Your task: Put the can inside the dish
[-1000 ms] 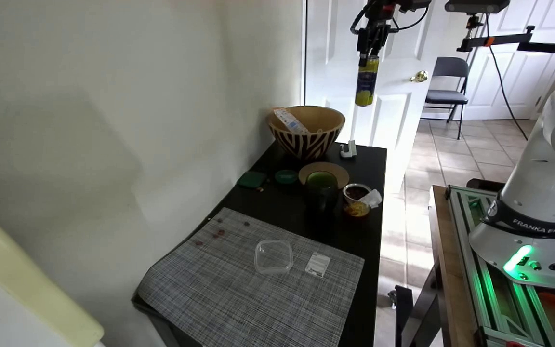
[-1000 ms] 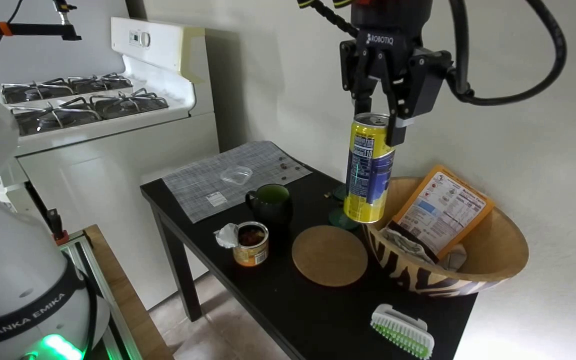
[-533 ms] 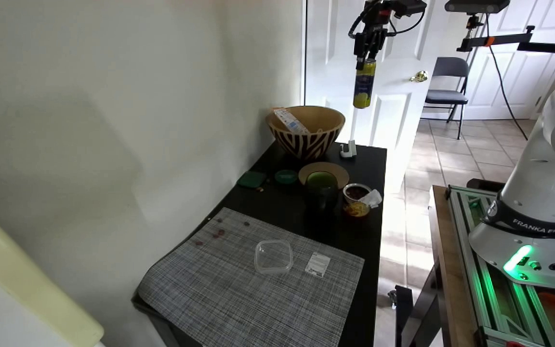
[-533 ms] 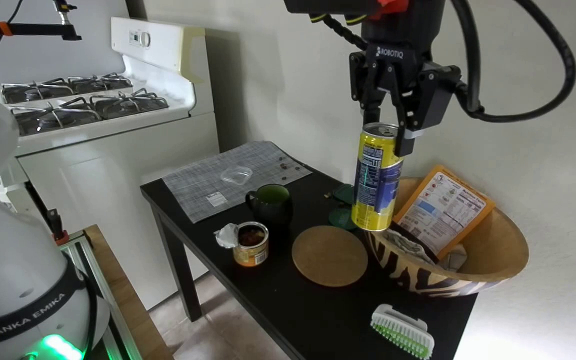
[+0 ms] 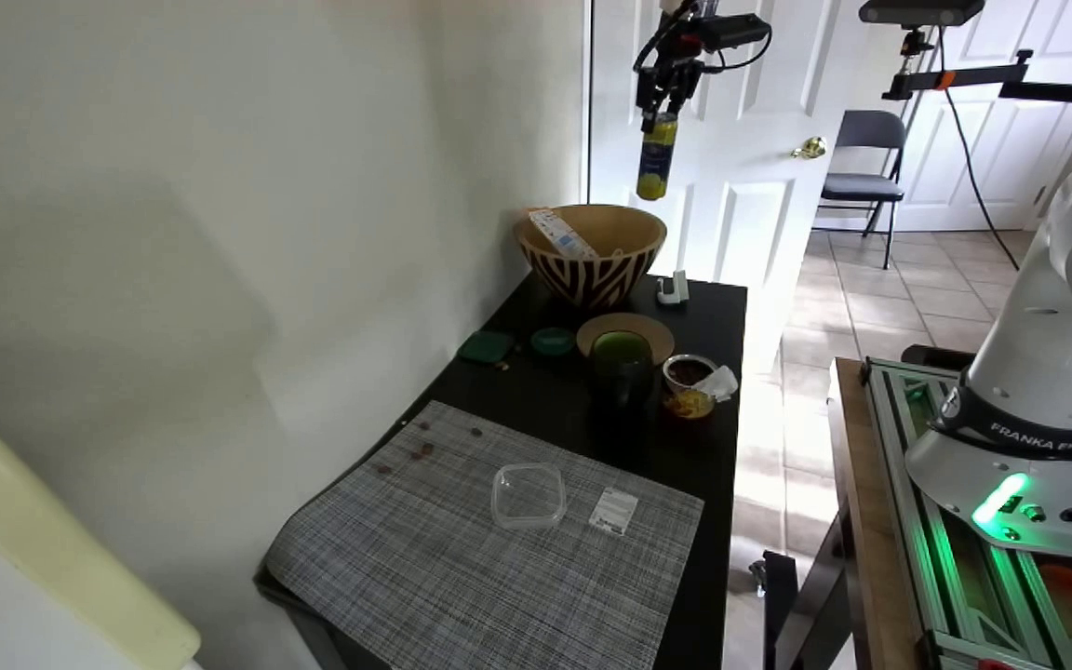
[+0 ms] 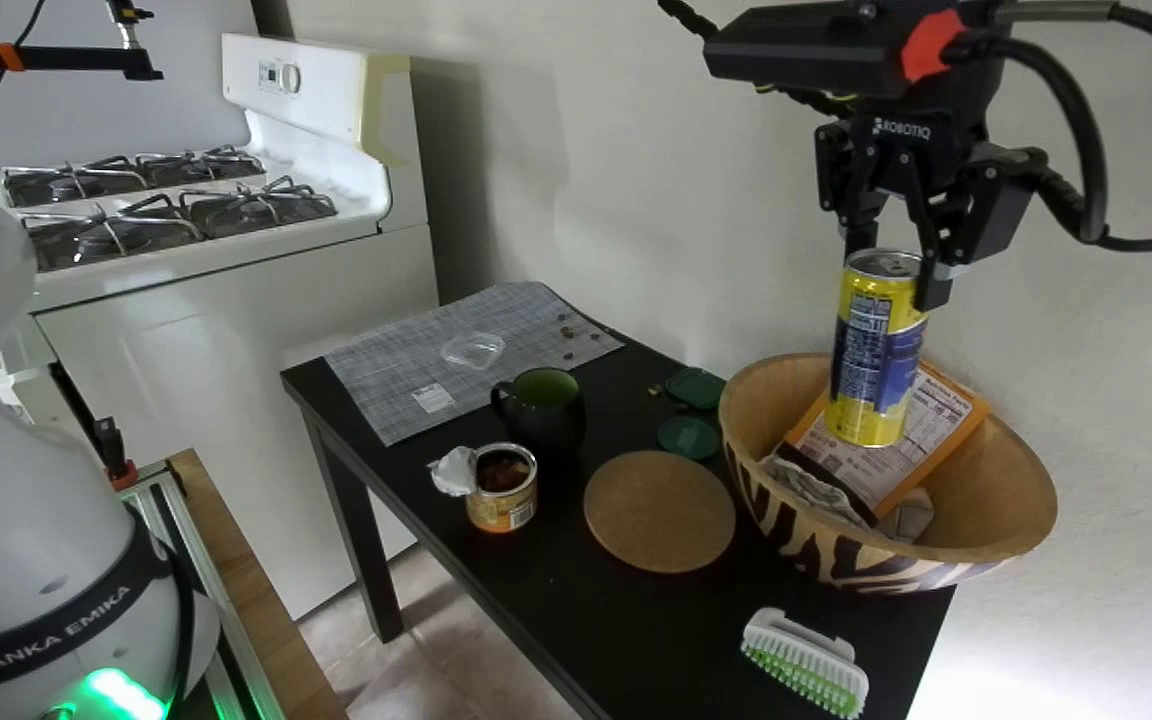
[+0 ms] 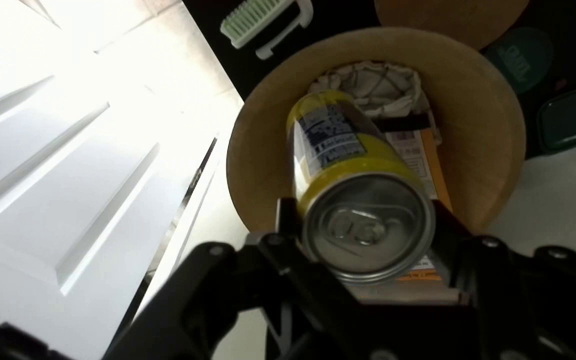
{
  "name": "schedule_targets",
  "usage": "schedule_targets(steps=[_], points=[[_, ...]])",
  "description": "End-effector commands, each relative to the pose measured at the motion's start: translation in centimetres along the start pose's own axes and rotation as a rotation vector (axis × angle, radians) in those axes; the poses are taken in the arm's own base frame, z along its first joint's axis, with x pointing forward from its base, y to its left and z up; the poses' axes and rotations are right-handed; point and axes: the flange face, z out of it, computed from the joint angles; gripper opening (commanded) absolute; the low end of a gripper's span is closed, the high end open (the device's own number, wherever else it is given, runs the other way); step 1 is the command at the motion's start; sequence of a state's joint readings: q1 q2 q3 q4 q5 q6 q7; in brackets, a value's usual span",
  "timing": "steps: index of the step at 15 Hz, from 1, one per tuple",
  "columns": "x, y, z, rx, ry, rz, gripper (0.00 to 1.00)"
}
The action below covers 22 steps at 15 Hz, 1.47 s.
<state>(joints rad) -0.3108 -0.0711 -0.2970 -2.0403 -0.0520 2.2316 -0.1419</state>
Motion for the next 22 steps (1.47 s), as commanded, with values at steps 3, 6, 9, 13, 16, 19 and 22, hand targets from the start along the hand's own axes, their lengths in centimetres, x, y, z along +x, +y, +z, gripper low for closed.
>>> schedule_targets(steps=[3, 6, 9, 13, 16, 19, 22], points=[[3.0, -2.1, 4.0, 0.005, 0.016, 0.034, 0.38], [2.6, -3.6, 6.4, 0.007, -0.016, 0.022, 0.38], [2.5, -4.5, 8.5, 0.004, -0.017, 0.013, 0.38], [2.2, -5.3, 10.8, 0.013, -0.016, -0.009, 0.38], [2.0, -5.9, 12.3, 0.023, -0.027, -0.012, 0.38], [1.9, -6.1, 13.7, 0.032, -0.051, -0.002, 0.38], [1.7, -5.6, 14.8, 0.025, -0.076, 0.013, 0.76]])
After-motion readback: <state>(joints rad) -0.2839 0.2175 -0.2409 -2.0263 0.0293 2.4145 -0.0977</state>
